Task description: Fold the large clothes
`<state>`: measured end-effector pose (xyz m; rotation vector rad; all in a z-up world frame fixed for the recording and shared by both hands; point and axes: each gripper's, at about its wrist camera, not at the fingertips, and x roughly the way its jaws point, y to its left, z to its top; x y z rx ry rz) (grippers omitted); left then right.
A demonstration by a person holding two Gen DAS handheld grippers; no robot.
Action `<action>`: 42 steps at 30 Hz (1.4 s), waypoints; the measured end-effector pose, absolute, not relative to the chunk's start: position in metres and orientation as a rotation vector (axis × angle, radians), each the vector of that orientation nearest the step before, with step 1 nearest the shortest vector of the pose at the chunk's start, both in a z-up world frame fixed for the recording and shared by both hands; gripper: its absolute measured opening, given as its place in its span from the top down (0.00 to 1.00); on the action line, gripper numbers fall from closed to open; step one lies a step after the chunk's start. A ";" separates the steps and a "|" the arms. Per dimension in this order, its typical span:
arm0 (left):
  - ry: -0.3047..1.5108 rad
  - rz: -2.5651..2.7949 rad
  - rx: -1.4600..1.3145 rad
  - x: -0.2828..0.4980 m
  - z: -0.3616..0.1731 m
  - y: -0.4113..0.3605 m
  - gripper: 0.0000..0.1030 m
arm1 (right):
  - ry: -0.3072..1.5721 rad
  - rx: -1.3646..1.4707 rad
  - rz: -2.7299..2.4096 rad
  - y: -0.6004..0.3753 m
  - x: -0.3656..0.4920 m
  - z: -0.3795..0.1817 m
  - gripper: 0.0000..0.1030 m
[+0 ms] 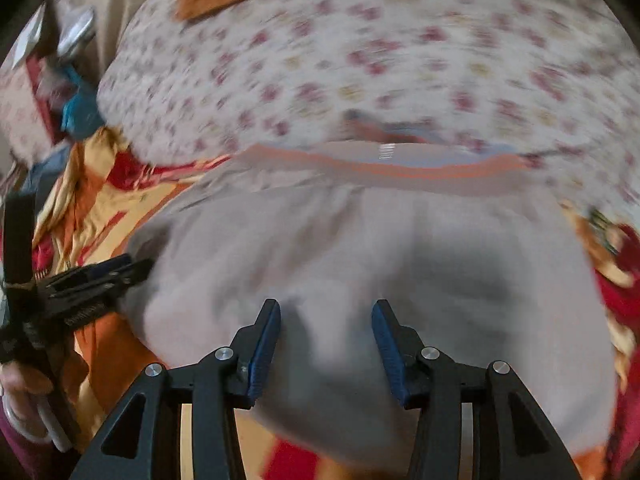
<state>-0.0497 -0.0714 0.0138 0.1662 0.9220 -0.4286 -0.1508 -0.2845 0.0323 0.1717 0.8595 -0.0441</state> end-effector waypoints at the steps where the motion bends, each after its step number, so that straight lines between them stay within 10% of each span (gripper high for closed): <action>1: 0.917 -0.425 0.173 -0.049 0.013 -0.073 0.58 | 0.865 0.142 -0.041 -0.277 -0.140 0.028 0.56; 12: 0.924 -0.432 0.184 -0.044 0.011 -0.076 0.58 | 0.920 0.130 -0.212 -0.302 -0.067 -0.005 0.56; 42: 0.960 -0.464 0.140 -0.042 0.011 -0.069 0.53 | 0.919 0.136 -0.357 -0.370 -0.198 0.008 0.31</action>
